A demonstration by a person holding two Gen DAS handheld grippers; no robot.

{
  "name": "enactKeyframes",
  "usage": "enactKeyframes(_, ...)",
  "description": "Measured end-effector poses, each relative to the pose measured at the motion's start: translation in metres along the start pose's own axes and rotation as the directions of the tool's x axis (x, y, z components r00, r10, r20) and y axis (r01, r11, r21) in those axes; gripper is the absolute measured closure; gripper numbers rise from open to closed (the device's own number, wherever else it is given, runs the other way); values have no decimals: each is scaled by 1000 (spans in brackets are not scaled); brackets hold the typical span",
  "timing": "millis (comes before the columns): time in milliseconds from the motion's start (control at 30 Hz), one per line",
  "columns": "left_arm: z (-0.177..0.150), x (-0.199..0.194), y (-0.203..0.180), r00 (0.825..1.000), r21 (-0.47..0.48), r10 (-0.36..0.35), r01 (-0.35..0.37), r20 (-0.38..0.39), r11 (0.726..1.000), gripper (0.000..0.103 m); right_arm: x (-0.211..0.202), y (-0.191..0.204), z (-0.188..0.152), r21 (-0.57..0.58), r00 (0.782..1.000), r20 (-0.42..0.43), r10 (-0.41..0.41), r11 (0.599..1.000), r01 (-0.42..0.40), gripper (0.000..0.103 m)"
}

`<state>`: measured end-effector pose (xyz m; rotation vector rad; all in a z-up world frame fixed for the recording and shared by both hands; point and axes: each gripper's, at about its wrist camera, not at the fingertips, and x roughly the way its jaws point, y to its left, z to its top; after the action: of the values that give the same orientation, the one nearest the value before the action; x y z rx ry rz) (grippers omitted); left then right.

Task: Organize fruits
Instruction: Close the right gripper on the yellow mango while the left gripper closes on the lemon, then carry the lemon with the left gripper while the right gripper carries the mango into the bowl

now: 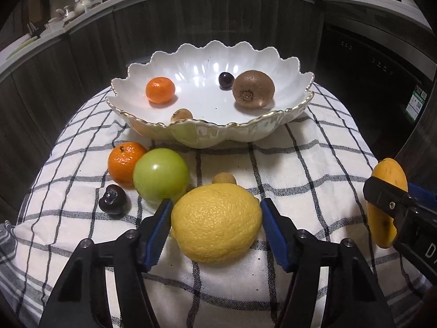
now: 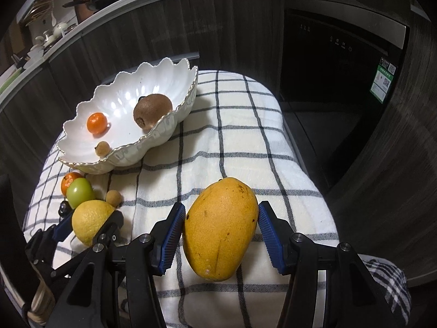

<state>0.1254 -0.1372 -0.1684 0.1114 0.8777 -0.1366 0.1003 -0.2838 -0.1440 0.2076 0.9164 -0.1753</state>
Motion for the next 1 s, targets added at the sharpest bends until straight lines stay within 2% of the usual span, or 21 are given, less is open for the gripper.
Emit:
enactKeyframes(267,0,-5,8,999,-14,-31,31,-9,999,40,-3,6,1,-13,1000,4,2,1000,-2,47)
enactKeyframes(500,8,-21,18,999,-11,-47,47,18,999,41,-12,17,8,-28,1000,22,18,999,-17,47)
enactKeyframes(733,24,-41,37,997,-20,-56,57,52,998,41,-22,36,22,-55,997,54,46,998,-43,47)
enactKeyframes(1000,57,-51,62,992,45,-31,26,120,999,41,-19,64,46,-104,992,87,89,991,-80,47)
